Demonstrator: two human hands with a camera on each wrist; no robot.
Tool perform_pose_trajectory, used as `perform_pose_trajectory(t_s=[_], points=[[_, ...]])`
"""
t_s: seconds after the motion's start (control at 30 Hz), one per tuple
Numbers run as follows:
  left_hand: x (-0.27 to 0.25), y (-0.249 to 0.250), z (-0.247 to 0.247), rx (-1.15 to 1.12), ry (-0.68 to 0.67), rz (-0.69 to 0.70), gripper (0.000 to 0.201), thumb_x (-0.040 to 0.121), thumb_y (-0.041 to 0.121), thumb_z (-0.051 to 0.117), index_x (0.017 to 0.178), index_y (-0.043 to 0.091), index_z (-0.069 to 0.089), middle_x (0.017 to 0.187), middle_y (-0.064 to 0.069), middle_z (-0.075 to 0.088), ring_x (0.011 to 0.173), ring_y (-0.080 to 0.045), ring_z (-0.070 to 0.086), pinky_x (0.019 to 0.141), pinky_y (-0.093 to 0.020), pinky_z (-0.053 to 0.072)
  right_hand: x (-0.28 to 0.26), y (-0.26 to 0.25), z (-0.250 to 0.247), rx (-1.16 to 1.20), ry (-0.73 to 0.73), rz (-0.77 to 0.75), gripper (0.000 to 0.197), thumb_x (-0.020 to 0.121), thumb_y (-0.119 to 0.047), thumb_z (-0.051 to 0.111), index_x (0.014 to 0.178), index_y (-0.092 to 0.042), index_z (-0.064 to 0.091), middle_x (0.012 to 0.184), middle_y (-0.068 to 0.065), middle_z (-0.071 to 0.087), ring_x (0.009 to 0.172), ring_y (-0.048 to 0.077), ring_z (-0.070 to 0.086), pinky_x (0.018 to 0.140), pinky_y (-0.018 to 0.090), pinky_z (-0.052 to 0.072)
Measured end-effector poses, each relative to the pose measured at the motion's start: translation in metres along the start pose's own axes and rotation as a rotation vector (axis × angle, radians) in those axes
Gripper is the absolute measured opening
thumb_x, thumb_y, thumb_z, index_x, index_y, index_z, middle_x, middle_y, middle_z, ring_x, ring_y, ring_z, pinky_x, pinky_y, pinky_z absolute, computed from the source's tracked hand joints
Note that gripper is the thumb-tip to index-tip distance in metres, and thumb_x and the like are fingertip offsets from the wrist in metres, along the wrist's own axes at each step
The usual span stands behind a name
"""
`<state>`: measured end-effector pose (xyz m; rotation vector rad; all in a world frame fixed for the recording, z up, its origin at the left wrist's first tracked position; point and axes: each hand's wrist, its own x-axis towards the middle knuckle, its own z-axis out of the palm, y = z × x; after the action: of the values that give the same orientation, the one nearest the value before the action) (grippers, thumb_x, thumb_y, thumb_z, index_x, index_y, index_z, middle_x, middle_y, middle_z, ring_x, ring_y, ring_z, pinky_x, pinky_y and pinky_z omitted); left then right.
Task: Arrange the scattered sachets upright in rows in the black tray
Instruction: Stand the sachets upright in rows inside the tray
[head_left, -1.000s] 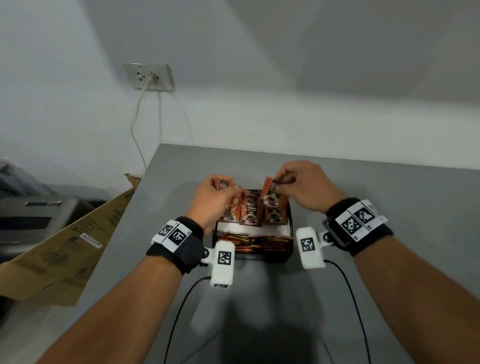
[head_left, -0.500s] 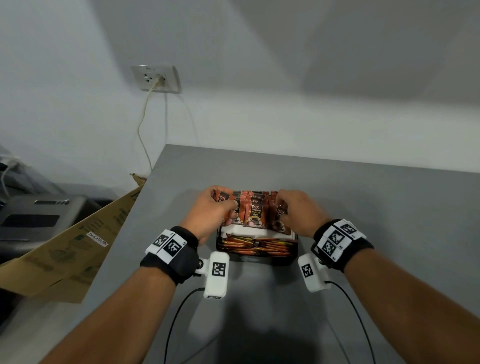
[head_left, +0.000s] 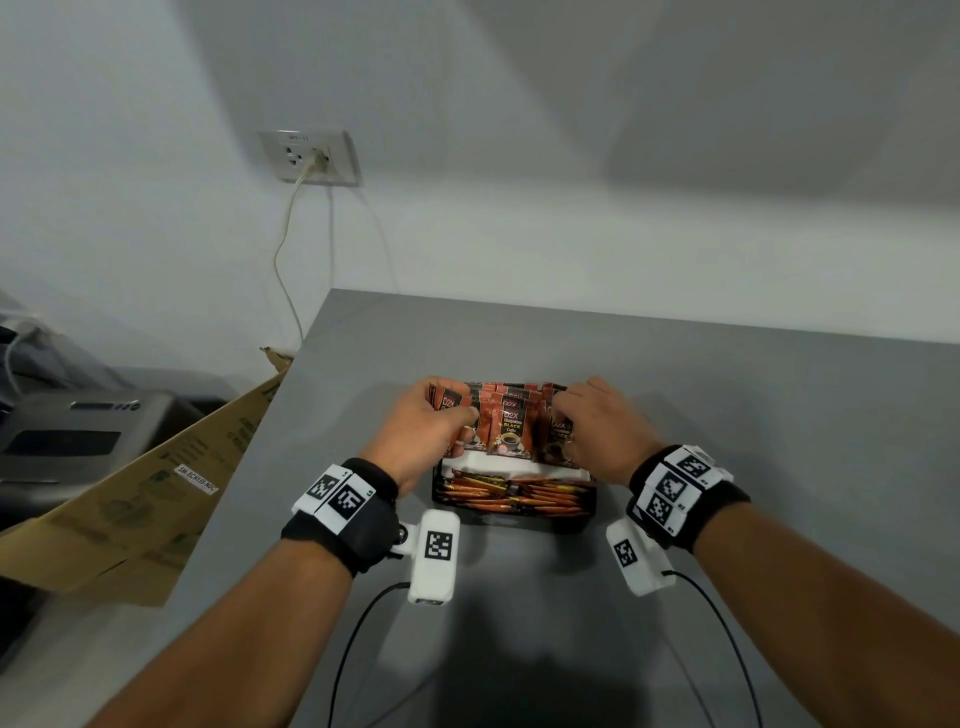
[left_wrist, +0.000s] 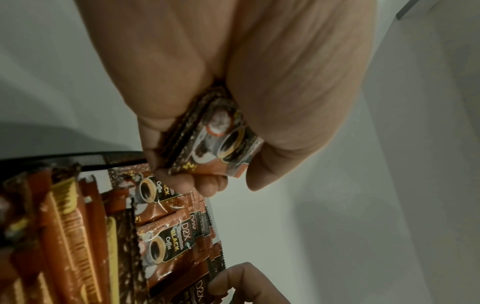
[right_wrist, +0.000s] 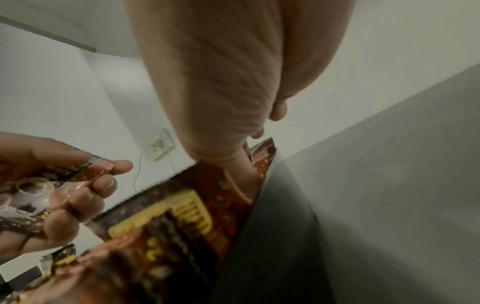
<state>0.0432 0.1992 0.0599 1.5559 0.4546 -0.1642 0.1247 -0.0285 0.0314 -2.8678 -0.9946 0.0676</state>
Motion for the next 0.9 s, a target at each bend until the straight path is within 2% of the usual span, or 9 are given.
perform_pose_trajectory(t_s=[0.2,0.37,0.47,0.57,0.67,0.73,0.8,0.83,0.9], points=[[-0.002,0.001,0.001,-0.008,-0.002,-0.002,0.029,0.092,0.003,0.064,0.119,0.013,0.059,0.099,-0.015,0.069,0.07,-0.014,0.063,0.061,-0.028,0.051,0.001,0.002,0.001,-0.011,0.023,-0.019,0.02,0.078,-0.011,0.072,0.088,-0.022,0.06,0.094,-0.007,0.058,0.088,0.013,0.04,0.078,0.026,0.04],[-0.009,0.005,0.004,-0.1,-0.026,-0.037,0.038,0.087,-0.011,0.05,0.117,0.011,0.058,0.093,-0.012,0.064,0.071,-0.018,0.062,0.066,-0.033,0.052,0.0,0.006,0.006,-0.009,0.046,-0.012,0.017,0.077,-0.01,0.072,0.087,-0.021,0.064,0.092,-0.005,0.058,0.086,0.012,0.04,0.076,0.025,0.04],[-0.012,0.009,0.007,-0.114,-0.03,-0.028,0.042,0.085,-0.016,0.043,0.115,0.01,0.057,0.09,-0.013,0.066,0.072,-0.02,0.064,0.068,-0.035,0.053,0.0,0.008,0.006,-0.004,0.054,-0.017,0.013,0.082,-0.014,0.071,0.091,-0.021,0.066,0.096,-0.006,0.058,0.09,0.014,0.045,0.08,0.025,0.042],[-0.013,0.01,0.008,-0.077,-0.042,-0.006,0.038,0.088,-0.015,0.048,0.114,0.01,0.059,0.099,-0.016,0.07,0.082,-0.025,0.069,0.07,-0.037,0.057,-0.002,0.013,0.003,0.065,0.073,0.014,0.011,0.087,-0.021,0.071,0.097,-0.02,0.066,0.102,-0.005,0.058,0.099,0.016,0.048,0.085,0.026,0.043],[-0.014,0.008,0.007,-0.021,-0.073,0.047,0.04,0.085,-0.014,0.06,0.116,0.012,0.062,0.107,-0.015,0.072,0.09,-0.026,0.073,0.073,-0.034,0.059,-0.007,0.014,-0.006,0.204,0.128,0.072,0.013,0.087,-0.021,0.072,0.098,-0.018,0.067,0.101,-0.004,0.059,0.099,0.016,0.05,0.086,0.028,0.044],[-0.015,0.009,0.009,0.026,-0.084,0.098,0.045,0.08,-0.011,0.072,0.116,0.014,0.062,0.105,-0.01,0.074,0.092,-0.023,0.073,0.076,-0.031,0.058,-0.01,0.007,-0.022,0.4,0.177,0.118,0.014,0.086,-0.023,0.073,0.098,-0.019,0.068,0.095,-0.006,0.061,0.088,0.011,0.052,0.078,0.023,0.043],[-0.015,0.013,0.017,0.03,-0.098,0.132,0.047,0.075,-0.008,0.079,0.114,0.013,0.062,0.103,-0.009,0.074,0.093,-0.026,0.073,0.084,-0.037,0.059,-0.01,-0.009,-0.043,0.665,0.175,0.139,0.017,0.085,-0.025,0.076,0.101,-0.024,0.07,0.092,-0.009,0.067,0.083,0.007,0.06,0.072,0.019,0.047],[-0.016,0.016,0.022,0.02,-0.113,0.148,0.047,0.074,-0.009,0.079,0.112,0.012,0.062,0.102,-0.012,0.073,0.092,-0.029,0.072,0.086,-0.041,0.058,-0.01,-0.018,-0.053,0.768,0.14,0.129,0.02,0.084,-0.026,0.077,0.103,-0.027,0.07,0.093,-0.012,0.07,0.084,0.004,0.063,0.074,0.016,0.049],[-0.017,0.021,0.032,0.011,-0.142,0.177,0.045,0.074,-0.013,0.078,0.11,0.009,0.062,0.097,-0.013,0.071,0.085,-0.028,0.069,0.083,-0.044,0.057,-0.007,-0.03,-0.065,0.828,0.08,0.075,0.021,0.083,-0.024,0.078,0.101,-0.031,0.071,0.09,-0.014,0.072,0.083,-0.002,0.066,0.074,0.011,0.049]])
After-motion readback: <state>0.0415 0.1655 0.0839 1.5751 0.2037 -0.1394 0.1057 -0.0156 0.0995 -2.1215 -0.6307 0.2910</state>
